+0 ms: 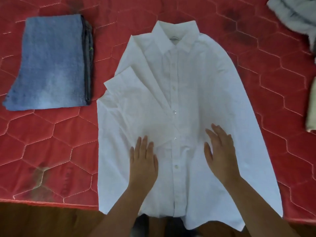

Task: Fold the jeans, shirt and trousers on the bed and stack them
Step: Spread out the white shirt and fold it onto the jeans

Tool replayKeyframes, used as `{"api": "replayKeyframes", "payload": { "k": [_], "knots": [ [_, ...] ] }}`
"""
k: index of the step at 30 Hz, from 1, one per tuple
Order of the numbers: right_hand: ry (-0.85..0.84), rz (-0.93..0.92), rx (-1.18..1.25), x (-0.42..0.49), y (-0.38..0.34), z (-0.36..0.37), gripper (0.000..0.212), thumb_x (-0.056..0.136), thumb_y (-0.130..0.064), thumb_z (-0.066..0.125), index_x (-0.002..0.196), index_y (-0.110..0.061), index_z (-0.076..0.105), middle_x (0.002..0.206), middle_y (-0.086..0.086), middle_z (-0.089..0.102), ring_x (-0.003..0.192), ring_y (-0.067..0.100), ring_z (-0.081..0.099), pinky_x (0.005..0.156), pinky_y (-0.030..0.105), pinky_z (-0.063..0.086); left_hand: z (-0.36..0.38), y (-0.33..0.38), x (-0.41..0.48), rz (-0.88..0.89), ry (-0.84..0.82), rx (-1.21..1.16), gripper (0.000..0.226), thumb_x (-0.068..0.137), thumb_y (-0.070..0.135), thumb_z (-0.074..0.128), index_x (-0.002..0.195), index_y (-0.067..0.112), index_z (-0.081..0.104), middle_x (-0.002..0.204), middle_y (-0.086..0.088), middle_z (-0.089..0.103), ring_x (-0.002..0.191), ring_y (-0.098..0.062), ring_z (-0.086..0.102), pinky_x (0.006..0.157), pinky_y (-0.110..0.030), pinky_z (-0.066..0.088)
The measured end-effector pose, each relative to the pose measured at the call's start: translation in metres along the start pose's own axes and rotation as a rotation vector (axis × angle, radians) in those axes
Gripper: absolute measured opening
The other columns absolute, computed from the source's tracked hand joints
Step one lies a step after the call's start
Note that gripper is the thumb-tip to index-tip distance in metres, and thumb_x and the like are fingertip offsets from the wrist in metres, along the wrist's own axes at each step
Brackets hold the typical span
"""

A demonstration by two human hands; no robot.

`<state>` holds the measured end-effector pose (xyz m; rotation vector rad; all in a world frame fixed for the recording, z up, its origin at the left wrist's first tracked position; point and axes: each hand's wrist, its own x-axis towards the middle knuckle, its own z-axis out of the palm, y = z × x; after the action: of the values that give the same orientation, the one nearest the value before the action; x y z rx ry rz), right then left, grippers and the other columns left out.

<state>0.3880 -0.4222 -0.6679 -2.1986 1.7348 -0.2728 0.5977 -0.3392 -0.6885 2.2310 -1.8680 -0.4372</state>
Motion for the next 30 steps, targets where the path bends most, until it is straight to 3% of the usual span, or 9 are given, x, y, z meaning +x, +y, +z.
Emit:
{"api": "replayKeyframes", "payload": {
  "k": [3, 7, 12, 17, 20, 23, 26, 30],
  "knots": [
    [0.042, 0.331, 0.146, -0.040, 0.032, -0.033, 0.037, 0.088, -0.007, 0.055, 0.125, -0.002, 0.050, 0.133, 0.018, 0.049, 0.125, 0.033, 0.045, 0.103, 0.045, 0.038, -0.005, 0.055, -0.003, 0.086, -0.044, -0.151, 0.035, 0.087, 0.019, 0.036, 0.110, 0.004, 0.058, 0.119, -0.017, 0.061, 0.111, -0.032, 0.059, 0.090, -0.047, 0.050],
    [0.056, 0.657, 0.219, -0.090, 0.076, -0.057, 0.040, 0.088, -0.010, 0.056, 0.126, -0.006, 0.046, 0.130, 0.017, 0.045, 0.122, 0.032, 0.044, 0.102, 0.047, 0.039, 0.001, 0.119, -0.014, 0.120, -0.136, -0.297, 0.039, 0.088, 0.022, 0.034, 0.106, 0.004, 0.063, 0.111, -0.012, 0.065, 0.102, -0.027, 0.063, 0.087, -0.039, 0.052],
    [-0.105, 0.890, 0.245, -0.136, 0.121, -0.053, 0.051, 0.082, -0.022, 0.067, 0.125, -0.005, 0.046, 0.124, 0.016, 0.047, 0.116, 0.032, 0.046, 0.101, 0.046, 0.041, 0.019, 0.157, -0.039, 0.135, -0.183, -0.328, 0.024, 0.089, 0.012, 0.048, 0.107, 0.005, 0.062, 0.109, -0.009, 0.066, 0.099, -0.024, 0.064, 0.087, -0.031, 0.048],
    [-0.097, 1.044, 0.298, -0.146, 0.136, -0.046, 0.062, 0.073, -0.033, 0.075, 0.120, -0.005, 0.045, 0.120, 0.015, 0.047, 0.113, 0.034, 0.045, 0.094, 0.048, 0.044, 0.029, 0.170, -0.061, 0.167, -0.257, -0.281, 0.022, 0.089, 0.006, 0.055, 0.110, 0.005, 0.061, 0.108, -0.008, 0.064, 0.099, -0.021, 0.062, 0.087, -0.023, 0.045],
    [-0.226, 1.077, 0.124, -0.145, 0.143, -0.048, 0.059, 0.075, -0.047, 0.069, 0.115, -0.006, 0.053, 0.123, 0.016, 0.042, 0.117, 0.033, 0.039, 0.096, 0.047, 0.039, 0.030, 0.173, -0.067, 0.162, -0.285, -0.234, 0.023, 0.091, 0.010, 0.054, 0.113, 0.008, 0.060, 0.111, -0.004, 0.063, 0.102, -0.018, 0.061, 0.087, -0.019, 0.043],
    [-0.348, 0.979, 0.159, -0.147, 0.149, -0.053, 0.041, 0.083, -0.042, 0.062, 0.104, -0.008, 0.058, 0.117, 0.014, 0.050, 0.105, 0.028, 0.048, 0.091, 0.043, 0.045, 0.029, 0.180, -0.071, 0.152, -0.312, -0.226, 0.025, 0.093, 0.013, 0.050, 0.117, 0.010, 0.058, 0.116, -0.003, 0.061, 0.107, -0.016, 0.058, 0.089, -0.017, 0.040],
    [-0.330, 0.870, 0.523, -0.154, 0.151, -0.076, 0.021, 0.088, -0.029, 0.058, 0.095, -0.010, 0.054, 0.095, 0.009, 0.060, 0.083, 0.021, 0.056, 0.077, 0.038, 0.047, 0.019, 0.198, -0.074, 0.147, -0.327, -0.252, 0.027, 0.094, 0.017, 0.048, 0.119, 0.013, 0.057, 0.120, -0.001, 0.060, 0.110, -0.012, 0.056, 0.090, -0.011, 0.035],
    [-0.154, 0.764, 0.592, -0.156, 0.159, -0.121, 0.017, 0.090, -0.027, 0.056, 0.096, -0.012, 0.050, 0.087, 0.002, 0.056, 0.083, 0.021, 0.054, 0.069, 0.032, 0.040, 0.002, 0.241, -0.075, 0.159, -0.393, -0.316, 0.034, 0.094, 0.027, 0.045, 0.127, 0.022, 0.051, 0.132, 0.005, 0.053, 0.120, -0.010, 0.050, 0.100, -0.016, 0.037]
  ]
}}
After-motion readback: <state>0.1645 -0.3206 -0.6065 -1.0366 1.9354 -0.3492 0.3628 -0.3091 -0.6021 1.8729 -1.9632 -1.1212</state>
